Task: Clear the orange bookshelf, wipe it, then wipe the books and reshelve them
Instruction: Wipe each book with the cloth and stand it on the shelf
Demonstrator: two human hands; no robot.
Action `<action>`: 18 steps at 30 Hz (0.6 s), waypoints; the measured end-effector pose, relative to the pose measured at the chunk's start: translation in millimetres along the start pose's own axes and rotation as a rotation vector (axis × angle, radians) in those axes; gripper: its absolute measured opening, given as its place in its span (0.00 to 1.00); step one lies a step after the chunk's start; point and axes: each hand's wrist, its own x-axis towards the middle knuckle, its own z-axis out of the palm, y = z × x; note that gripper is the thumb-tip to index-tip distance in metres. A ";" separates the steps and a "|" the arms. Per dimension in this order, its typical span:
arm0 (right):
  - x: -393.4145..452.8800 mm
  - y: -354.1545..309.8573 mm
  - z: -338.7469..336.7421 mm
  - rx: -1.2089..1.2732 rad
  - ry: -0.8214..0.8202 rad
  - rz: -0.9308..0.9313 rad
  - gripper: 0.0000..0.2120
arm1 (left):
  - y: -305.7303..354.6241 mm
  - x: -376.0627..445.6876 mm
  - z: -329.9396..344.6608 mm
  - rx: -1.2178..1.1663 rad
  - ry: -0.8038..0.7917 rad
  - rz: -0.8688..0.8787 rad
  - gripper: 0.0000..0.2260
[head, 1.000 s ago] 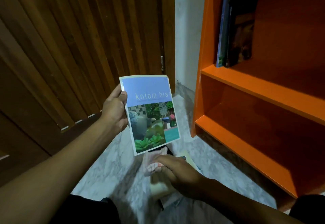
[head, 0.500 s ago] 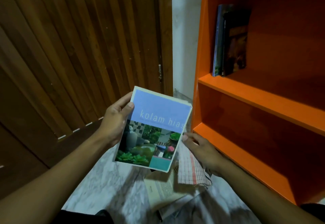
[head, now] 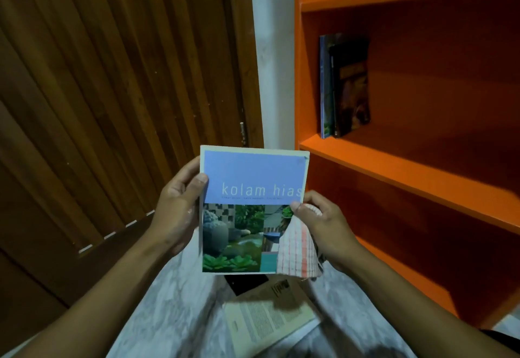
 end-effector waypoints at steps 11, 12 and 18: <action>25.0 -73.3 -58.0 -0.021 0.174 -0.091 0.07 | 15.2 21.3 40.7 0.484 -0.097 0.062 0.05; 31.0 -74.3 -62.9 0.011 0.191 -0.079 0.08 | 17.9 25.2 49.0 0.489 -0.080 0.093 0.05; 46.1 -58.6 -93.2 0.277 0.172 0.339 0.17 | 14.4 72.0 88.4 0.473 0.024 0.216 0.04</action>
